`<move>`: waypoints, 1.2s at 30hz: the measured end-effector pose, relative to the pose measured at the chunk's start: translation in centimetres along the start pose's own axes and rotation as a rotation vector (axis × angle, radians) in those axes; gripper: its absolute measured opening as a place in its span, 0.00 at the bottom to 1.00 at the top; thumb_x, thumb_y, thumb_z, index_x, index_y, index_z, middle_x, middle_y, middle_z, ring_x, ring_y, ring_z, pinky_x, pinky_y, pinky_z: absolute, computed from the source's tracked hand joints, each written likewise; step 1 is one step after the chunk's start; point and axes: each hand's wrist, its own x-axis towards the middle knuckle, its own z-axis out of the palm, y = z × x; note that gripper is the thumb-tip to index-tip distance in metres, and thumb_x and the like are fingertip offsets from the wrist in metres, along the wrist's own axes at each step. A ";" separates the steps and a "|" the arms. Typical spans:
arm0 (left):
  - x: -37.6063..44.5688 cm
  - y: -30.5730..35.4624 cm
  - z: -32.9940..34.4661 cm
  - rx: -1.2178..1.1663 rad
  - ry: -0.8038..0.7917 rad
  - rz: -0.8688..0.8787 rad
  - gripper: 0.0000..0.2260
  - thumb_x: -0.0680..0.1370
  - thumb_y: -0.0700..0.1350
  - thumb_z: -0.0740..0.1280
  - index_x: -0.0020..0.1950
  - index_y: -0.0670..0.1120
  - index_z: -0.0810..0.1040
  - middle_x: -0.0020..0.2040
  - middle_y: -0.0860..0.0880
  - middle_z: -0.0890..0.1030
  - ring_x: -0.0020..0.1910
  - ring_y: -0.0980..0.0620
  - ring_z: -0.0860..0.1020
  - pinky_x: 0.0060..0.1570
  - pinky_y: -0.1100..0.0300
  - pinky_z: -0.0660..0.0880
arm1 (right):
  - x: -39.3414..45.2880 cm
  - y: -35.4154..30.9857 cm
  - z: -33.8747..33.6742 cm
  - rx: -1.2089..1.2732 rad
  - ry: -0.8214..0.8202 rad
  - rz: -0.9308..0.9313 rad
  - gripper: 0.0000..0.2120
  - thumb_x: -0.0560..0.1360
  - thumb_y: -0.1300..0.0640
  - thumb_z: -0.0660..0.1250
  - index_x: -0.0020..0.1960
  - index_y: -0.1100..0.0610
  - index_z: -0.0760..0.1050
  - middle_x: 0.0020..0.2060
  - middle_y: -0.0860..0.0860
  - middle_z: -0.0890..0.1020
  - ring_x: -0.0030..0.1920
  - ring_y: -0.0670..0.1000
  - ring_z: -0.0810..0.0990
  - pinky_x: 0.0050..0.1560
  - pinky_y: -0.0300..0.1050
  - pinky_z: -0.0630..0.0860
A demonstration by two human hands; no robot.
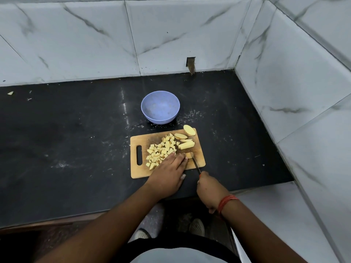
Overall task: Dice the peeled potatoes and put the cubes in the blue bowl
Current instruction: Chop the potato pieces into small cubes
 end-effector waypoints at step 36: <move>-0.4 -0.6 0.2 -0.055 -0.062 -0.050 0.25 0.85 0.50 0.55 0.81 0.43 0.58 0.79 0.46 0.61 0.78 0.42 0.60 0.78 0.48 0.58 | 0.5 -0.9 0.5 -0.145 0.067 -0.040 0.15 0.80 0.62 0.58 0.65 0.64 0.63 0.56 0.61 0.77 0.55 0.60 0.79 0.44 0.47 0.75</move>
